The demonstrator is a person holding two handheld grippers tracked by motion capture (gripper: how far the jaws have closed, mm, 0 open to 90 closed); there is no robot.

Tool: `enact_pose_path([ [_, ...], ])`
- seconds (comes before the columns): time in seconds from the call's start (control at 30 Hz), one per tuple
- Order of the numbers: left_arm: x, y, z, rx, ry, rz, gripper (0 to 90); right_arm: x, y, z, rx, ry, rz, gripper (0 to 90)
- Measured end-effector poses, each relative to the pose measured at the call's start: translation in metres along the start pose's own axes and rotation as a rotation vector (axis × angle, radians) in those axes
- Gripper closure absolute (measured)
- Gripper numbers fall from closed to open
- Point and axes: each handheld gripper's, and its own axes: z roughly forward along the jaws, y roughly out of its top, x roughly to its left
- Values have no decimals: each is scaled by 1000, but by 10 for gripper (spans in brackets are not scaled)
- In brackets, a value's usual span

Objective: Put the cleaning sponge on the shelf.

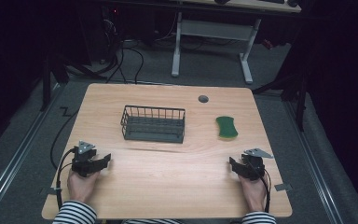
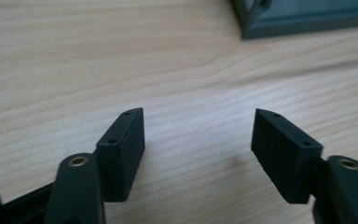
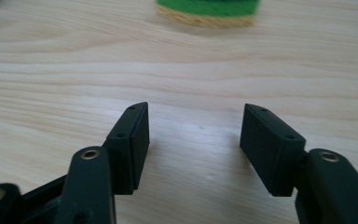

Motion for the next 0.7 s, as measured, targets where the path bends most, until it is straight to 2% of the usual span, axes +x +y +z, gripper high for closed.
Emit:
enact_pose_path([
  [0.07,-5,7,-5,-12,-14,10,378,5,3,-3,-1,26,-17,457],
  [0.1,-9,14,-7,-19,-18,31,382,12,10,-8,-31,83,-28,473],
  [0.13,-9,14,-7,-19,-18,31,386,12,10,-8,-31,83,-28,473],
  [0.17,-11,17,-7,-22,-21,45,390,19,17,-10,-56,113,-50,488],
  [0.23,-12,22,-6,-24,-23,53,392,22,19,-11,-60,122,-55,495],
  [0.3,-13,27,-5,-31,-28,50,400,31,27,-10,-72,157,-65,516],
  [0.4,-14,32,-4,-36,-41,44,408,40,38,-6,-73,195,-81,539],
  [0.5,-18,40,-1,-39,-50,68,423,52,49,-2,-73,232,-100,560],
  [0.57,-20,45,2,-31,-58,87,452,66,61,5,-76,266,-124,575],
  [0.63,-22,49,5,-39,-65,93,462,69,63,8,-75,279,-127,579],
  [0.7,-25,55,9,-30,-54,111,469,81,74,17,-59,307,-141,597],
])
